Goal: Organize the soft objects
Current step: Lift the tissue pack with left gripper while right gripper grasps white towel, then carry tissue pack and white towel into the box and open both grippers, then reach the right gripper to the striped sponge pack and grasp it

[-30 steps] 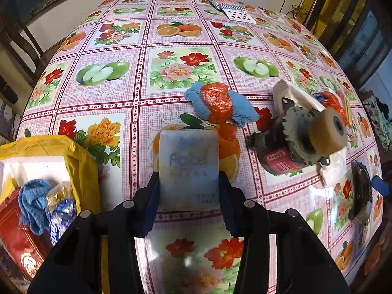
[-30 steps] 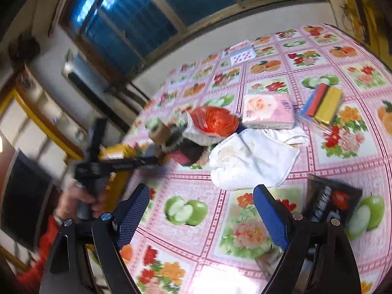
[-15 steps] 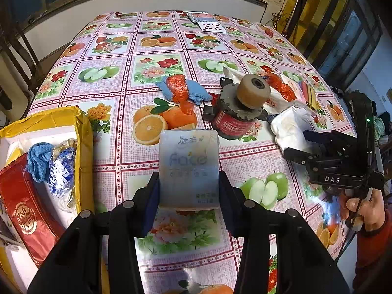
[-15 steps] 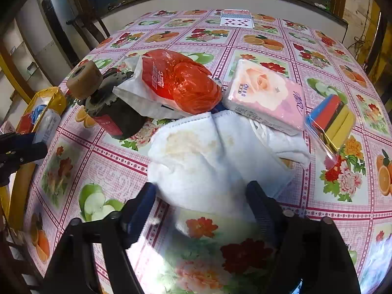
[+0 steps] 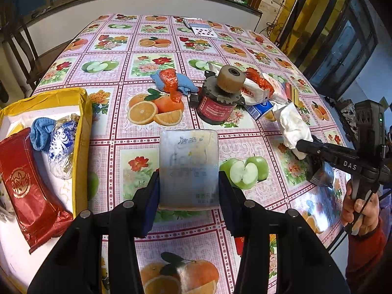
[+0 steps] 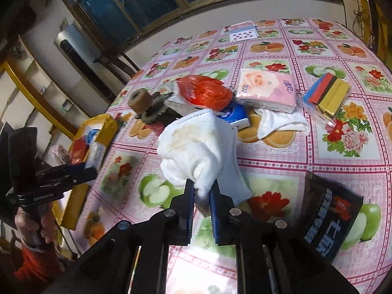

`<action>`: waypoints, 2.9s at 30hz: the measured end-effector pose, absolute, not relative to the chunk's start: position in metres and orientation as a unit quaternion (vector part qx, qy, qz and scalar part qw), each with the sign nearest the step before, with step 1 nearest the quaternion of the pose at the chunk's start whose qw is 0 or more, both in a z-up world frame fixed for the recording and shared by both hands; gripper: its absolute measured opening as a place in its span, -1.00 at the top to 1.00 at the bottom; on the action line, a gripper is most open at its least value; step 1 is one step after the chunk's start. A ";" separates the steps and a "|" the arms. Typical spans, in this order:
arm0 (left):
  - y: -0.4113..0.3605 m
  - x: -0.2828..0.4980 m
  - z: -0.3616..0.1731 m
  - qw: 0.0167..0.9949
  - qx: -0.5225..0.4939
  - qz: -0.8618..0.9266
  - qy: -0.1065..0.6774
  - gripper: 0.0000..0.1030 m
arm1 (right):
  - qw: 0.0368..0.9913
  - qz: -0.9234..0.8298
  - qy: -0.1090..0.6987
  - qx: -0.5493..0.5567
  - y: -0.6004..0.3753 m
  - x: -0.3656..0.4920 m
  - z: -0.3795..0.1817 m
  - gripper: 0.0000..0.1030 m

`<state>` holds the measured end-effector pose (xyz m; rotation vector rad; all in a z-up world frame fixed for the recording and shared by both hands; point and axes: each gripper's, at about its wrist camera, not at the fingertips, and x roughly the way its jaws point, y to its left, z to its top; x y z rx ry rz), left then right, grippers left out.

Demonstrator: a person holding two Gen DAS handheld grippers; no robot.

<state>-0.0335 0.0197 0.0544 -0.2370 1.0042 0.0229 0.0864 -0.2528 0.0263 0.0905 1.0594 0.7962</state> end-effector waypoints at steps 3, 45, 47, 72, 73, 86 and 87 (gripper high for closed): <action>0.021 -0.043 0.055 0.874 -0.118 0.018 0.472 0.17 | 0.776 0.401 0.481 0.067 -0.250 0.067 0.040 0.76; 0.179 -0.181 0.018 0.862 -0.177 0.298 0.370 0.15 | 0.642 0.544 0.540 0.016 0.059 -0.009 0.014 0.37; 0.179 -0.184 0.018 0.860 -0.174 0.309 0.366 -0.01 | 0.632 0.551 0.543 0.034 0.052 -0.009 0.016 0.08; 0.099 -0.176 0.069 0.883 -0.090 0.340 0.310 -0.57 | 0.686 0.550 0.460 0.122 -0.131 -0.014 0.079 -0.29; 0.093 -0.172 0.071 0.887 -0.087 0.334 0.307 -0.57 | 0.696 0.543 0.453 0.124 -0.145 -0.009 0.083 -0.31; 0.000 -0.075 0.068 0.911 -0.080 0.187 0.360 -0.57 | 0.805 0.377 0.423 0.176 -0.341 0.044 0.077 -0.57; -0.007 -0.067 0.066 0.910 -0.075 0.184 0.365 -0.57 | 0.807 0.369 0.426 0.174 -0.349 0.046 0.073 -0.57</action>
